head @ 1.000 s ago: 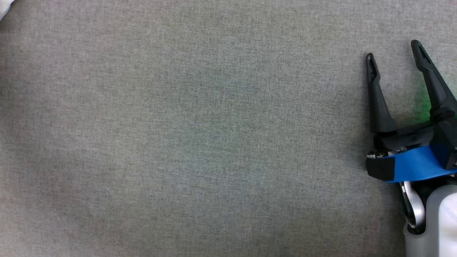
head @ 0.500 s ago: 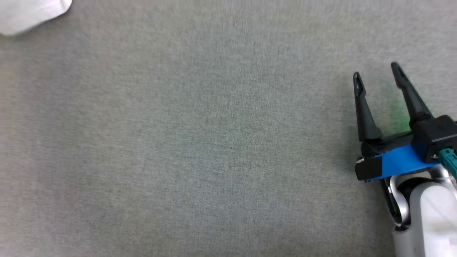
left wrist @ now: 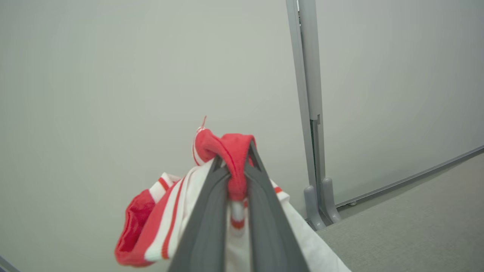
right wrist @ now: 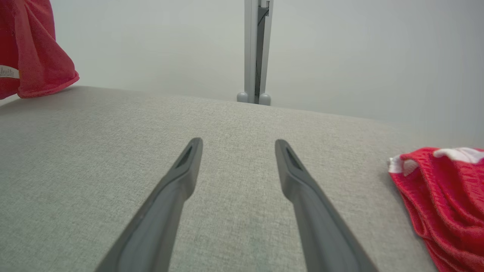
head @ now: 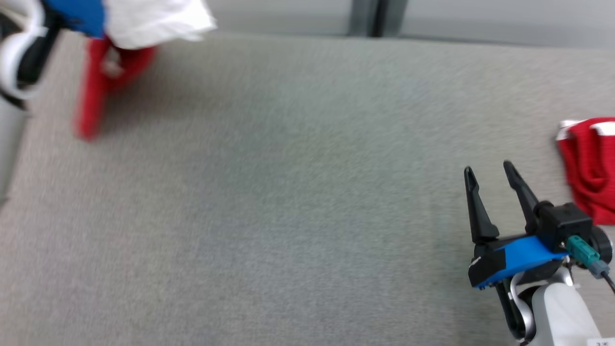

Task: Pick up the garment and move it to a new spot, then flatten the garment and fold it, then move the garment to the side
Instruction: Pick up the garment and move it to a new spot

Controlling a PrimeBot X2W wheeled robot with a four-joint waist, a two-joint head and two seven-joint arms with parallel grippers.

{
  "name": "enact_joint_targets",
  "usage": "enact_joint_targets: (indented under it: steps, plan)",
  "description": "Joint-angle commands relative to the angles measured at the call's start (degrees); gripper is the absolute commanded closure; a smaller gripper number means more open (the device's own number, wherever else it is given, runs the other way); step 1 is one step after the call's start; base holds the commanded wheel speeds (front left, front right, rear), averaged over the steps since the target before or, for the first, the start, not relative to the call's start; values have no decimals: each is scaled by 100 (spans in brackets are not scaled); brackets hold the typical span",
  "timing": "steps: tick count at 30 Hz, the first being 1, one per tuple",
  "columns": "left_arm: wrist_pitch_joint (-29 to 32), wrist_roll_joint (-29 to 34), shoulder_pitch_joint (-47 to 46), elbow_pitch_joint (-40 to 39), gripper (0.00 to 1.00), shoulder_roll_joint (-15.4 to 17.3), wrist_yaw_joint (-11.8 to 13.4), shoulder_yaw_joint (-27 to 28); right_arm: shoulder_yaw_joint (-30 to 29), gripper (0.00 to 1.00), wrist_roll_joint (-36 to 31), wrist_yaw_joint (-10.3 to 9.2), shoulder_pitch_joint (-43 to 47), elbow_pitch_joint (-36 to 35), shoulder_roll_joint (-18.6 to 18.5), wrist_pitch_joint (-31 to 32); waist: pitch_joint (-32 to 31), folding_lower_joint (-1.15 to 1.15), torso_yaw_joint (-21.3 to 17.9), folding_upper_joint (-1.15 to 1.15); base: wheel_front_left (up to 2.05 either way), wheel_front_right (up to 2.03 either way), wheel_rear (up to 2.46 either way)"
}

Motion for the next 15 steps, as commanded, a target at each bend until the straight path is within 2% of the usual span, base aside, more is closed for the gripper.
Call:
enact_joint_targets:
  steps: [1, 6, 9, 15]
  plan:
    - [74, -58, 43, -169, 100, -132, 1, -59, -13, 0, 64, 1, 94, 118, 3, -66, -581, 1, -505, 0, 0, 0, 0]
    - [253, -293, -79, -644, 100, -551, 170, -33, -87, 0, 230, 1, 174, 402, 2, -234, -903, 1, -713, 0, 0, 0, 0]
    - [251, -416, 72, -823, 100, -691, 384, 31, -153, 0, 275, 1, 224, 503, 2, -318, -949, 1, -770, 0, 0, 0, 0]
    - [-120, -828, 1416, -938, 100, -896, 915, 165, -348, 0, 353, 1, 296, 675, 4, -443, -892, 1, -728, 0, 0, 0, 0]
